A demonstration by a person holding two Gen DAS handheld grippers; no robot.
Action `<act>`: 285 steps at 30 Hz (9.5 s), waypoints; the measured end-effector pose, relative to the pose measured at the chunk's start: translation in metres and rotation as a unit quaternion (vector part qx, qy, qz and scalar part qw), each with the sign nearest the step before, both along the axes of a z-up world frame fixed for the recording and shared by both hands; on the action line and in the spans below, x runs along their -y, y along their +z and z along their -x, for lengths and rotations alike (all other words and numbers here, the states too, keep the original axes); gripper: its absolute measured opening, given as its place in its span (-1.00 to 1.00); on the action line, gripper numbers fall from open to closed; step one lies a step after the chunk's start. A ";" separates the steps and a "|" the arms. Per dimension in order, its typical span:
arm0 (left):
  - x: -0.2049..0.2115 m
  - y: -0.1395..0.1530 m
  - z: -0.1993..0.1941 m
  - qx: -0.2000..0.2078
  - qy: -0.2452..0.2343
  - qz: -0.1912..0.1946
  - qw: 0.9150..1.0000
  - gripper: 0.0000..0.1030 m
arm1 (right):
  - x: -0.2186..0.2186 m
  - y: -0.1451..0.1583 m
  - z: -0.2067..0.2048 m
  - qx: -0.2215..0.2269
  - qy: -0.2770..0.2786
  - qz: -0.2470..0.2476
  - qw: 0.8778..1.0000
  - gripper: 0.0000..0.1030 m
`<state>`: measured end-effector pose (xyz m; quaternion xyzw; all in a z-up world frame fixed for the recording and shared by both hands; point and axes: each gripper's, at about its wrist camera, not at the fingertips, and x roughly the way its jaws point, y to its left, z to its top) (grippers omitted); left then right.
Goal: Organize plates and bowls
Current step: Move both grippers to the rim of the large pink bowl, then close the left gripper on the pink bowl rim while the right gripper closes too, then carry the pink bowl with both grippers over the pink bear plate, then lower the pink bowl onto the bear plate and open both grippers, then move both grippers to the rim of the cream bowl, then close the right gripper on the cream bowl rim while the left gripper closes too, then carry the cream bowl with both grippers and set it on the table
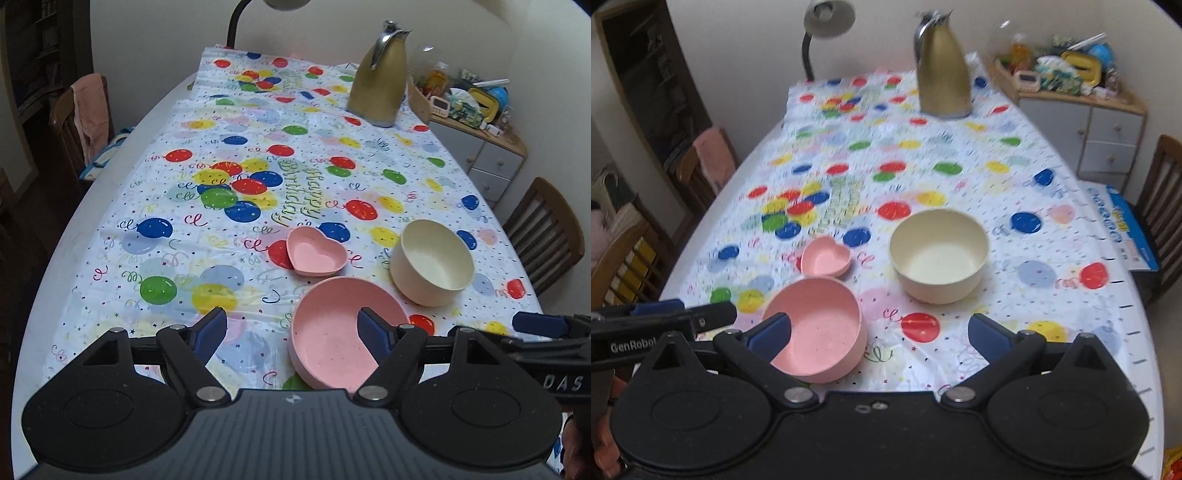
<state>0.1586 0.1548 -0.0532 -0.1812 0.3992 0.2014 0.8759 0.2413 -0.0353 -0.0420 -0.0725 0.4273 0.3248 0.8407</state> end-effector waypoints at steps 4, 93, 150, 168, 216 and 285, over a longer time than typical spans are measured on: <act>-0.005 -0.016 -0.015 -0.019 0.012 0.007 1.000 0.51 | -0.015 -0.020 -0.011 -0.019 0.023 0.024 0.999 0.89; 0.020 -0.045 0.142 -0.127 0.002 0.097 0.987 -0.74 | -0.030 -0.052 0.133 -0.124 0.067 0.077 0.987 -0.81; 0.033 0.056 0.054 -0.002 -0.057 0.005 0.998 0.17 | 0.013 0.039 0.059 -0.037 0.005 0.033 0.999 0.06; 0.042 0.056 -0.045 0.010 -0.076 0.010 0.997 0.51 | 0.035 0.053 -0.027 0.003 -0.025 0.013 1.000 0.89; 0.035 -0.057 -0.194 -0.091 -0.062 0.090 0.990 -0.80 | 0.010 -0.051 -0.153 -0.109 -0.107 0.035 0.988 -0.89; 0.014 -0.010 0.139 -0.152 -0.022 0.114 0.982 -0.81 | -0.015 -0.012 0.135 -0.176 0.002 0.036 0.984 -0.88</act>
